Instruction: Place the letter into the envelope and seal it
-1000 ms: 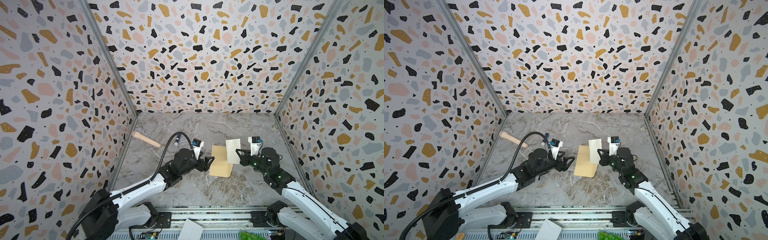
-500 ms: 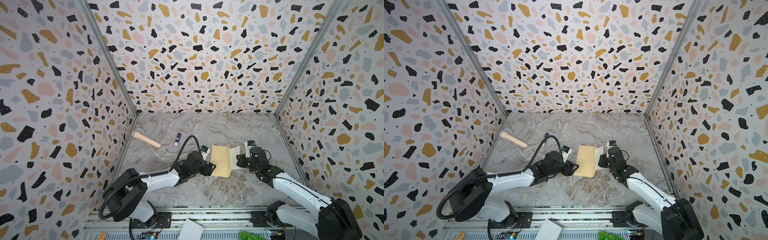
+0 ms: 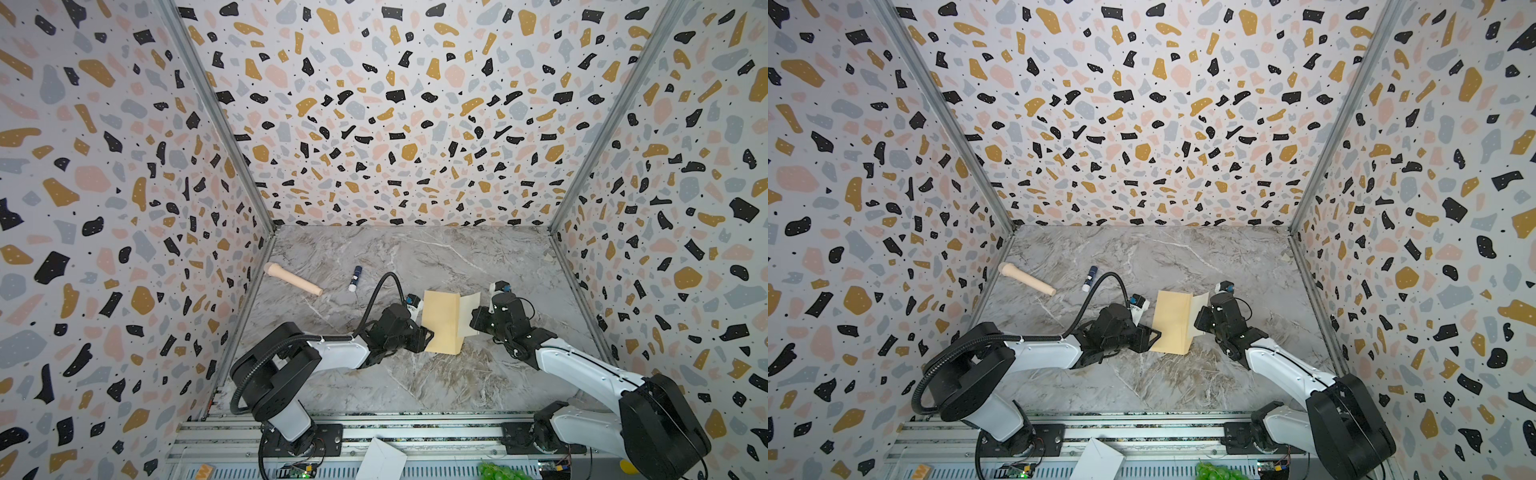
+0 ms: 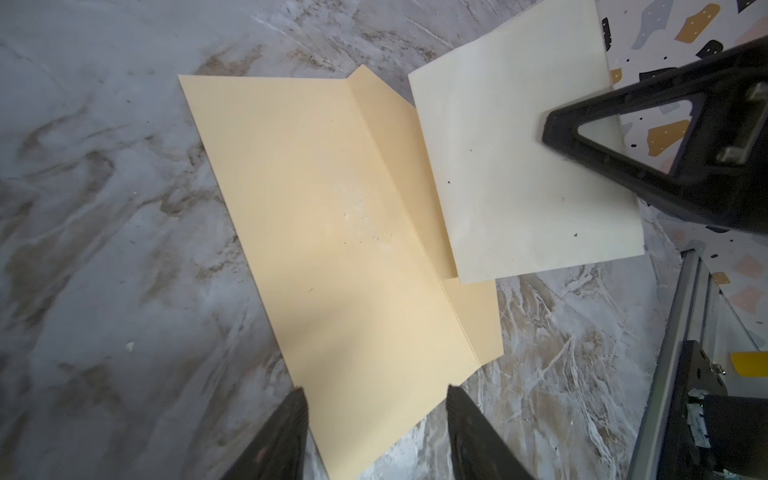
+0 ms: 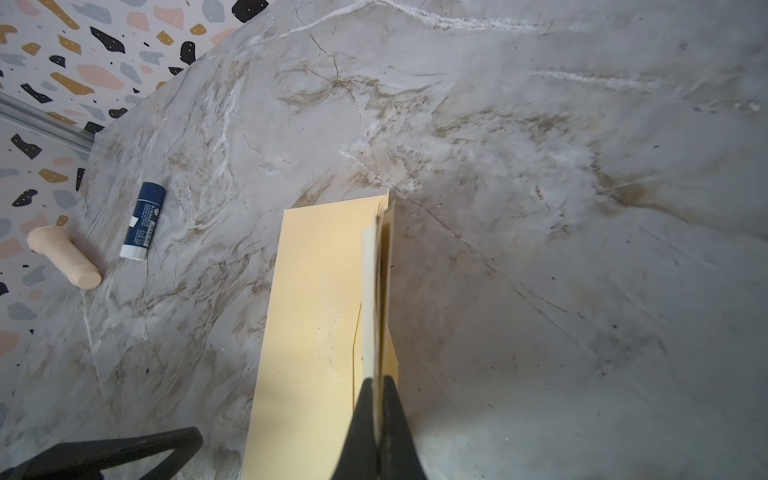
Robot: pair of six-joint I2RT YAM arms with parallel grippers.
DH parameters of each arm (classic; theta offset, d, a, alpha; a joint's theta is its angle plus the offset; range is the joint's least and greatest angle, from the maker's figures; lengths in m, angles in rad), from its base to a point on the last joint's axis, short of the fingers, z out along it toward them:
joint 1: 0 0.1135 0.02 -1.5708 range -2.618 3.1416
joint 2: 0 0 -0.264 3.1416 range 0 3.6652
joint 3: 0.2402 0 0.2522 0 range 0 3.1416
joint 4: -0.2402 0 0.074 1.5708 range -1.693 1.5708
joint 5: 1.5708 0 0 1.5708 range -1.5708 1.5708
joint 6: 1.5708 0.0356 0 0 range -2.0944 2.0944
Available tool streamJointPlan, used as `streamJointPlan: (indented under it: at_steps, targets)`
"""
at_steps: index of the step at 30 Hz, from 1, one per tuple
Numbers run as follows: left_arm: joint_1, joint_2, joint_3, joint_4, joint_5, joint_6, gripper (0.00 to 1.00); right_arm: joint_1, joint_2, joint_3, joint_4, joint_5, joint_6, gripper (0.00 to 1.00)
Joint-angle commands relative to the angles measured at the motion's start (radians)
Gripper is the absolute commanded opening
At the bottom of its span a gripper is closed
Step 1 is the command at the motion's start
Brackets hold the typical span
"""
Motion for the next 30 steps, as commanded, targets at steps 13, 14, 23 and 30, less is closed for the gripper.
streamJointPlan:
  at_steps: [13,14,23,30]
  targets:
    - [-0.005,0.088,-0.056,0.138,0.013,-0.051,0.43,0.018,0.035,-0.066,0.114,0.096,0.098,0.00]
    - [-0.004,0.093,-0.060,0.147,0.018,-0.055,0.43,0.019,0.042,-0.070,0.118,0.096,0.101,0.00]
    - [-0.005,0.119,-0.066,0.167,0.031,-0.065,0.39,0.037,0.077,-0.093,0.141,0.096,0.116,0.00]
    - [-0.004,0.136,-0.067,0.180,0.040,-0.073,0.38,0.044,0.094,-0.105,0.150,0.096,0.121,0.00]
